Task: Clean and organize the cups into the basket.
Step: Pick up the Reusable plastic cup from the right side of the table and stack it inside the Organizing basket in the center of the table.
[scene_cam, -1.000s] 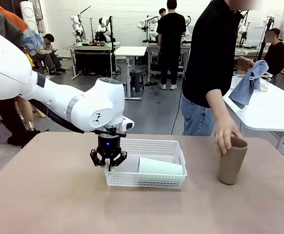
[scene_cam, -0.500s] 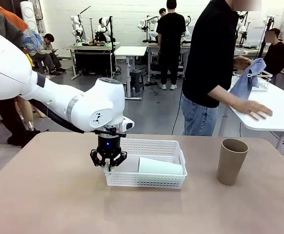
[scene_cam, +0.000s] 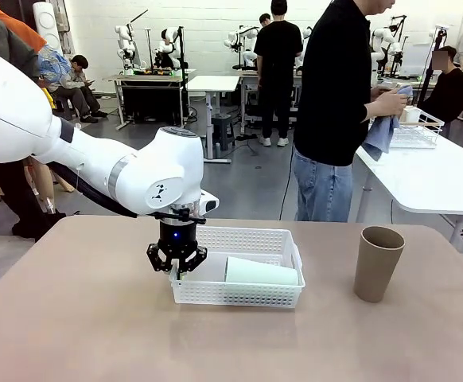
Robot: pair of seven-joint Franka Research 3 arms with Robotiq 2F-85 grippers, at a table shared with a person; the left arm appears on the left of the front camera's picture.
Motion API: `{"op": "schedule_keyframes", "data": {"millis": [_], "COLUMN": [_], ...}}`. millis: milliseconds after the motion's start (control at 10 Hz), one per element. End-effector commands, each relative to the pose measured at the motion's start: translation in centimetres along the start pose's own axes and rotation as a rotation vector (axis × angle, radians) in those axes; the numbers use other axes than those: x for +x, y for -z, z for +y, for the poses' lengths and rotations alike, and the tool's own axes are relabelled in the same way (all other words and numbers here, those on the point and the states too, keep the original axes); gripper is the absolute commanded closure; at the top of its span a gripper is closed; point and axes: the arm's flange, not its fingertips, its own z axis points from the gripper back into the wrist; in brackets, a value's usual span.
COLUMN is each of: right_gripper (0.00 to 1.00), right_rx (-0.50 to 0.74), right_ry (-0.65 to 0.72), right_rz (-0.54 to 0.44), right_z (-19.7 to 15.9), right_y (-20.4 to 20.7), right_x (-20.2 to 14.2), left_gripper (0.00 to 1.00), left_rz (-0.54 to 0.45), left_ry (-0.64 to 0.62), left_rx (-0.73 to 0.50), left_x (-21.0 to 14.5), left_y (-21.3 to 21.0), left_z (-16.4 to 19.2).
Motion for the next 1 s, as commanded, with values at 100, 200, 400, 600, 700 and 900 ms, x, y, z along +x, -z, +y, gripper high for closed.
{"op": "schedule_keyframes", "data": {"millis": [100, 200, 400, 600, 700, 900], "right_gripper": [0.00, 0.00, 0.00, 0.00, 0.00, 0.00], "right_rx": [0.002, 0.002, 0.002, 0.000, 0.038, 0.061], "right_ry": [0.024, 0.024, 0.024, 0.000, -0.008, -0.060], "right_rz": [-0.011, -0.011, -0.011, 0.000, 0.022, 0.057], "right_z": [0.3, 0.3, 0.3, 0.0, -0.6, -1.1], "right_y": [0.0, 0.0, 0.0, 0.0, 1.0, 2.0], "right_x": [0.2, 0.2, 0.2, 0.0, -1.5, -3.1], "left_gripper": [1.00, 1.00, 1.00, 1.00, 1.00, 1.00], "left_rz": [0.003, 0.003, 0.003, 0.003, 0.003, 0.003], "left_ry": [0.003, 0.003, 0.003, 0.003, 0.003, 0.003], "left_rx": [0.001, 0.001, 0.001, 0.001, 0.001, 0.001], "left_x": [-0.1, -0.1, -0.1, -0.1, -0.1, -0.1], "left_y": [0.0, 0.0, 0.0, 0.0, 0.0, 0.0], "left_z": [0.0, 0.0, 0.0, 0.0, 0.0, 0.0]}}
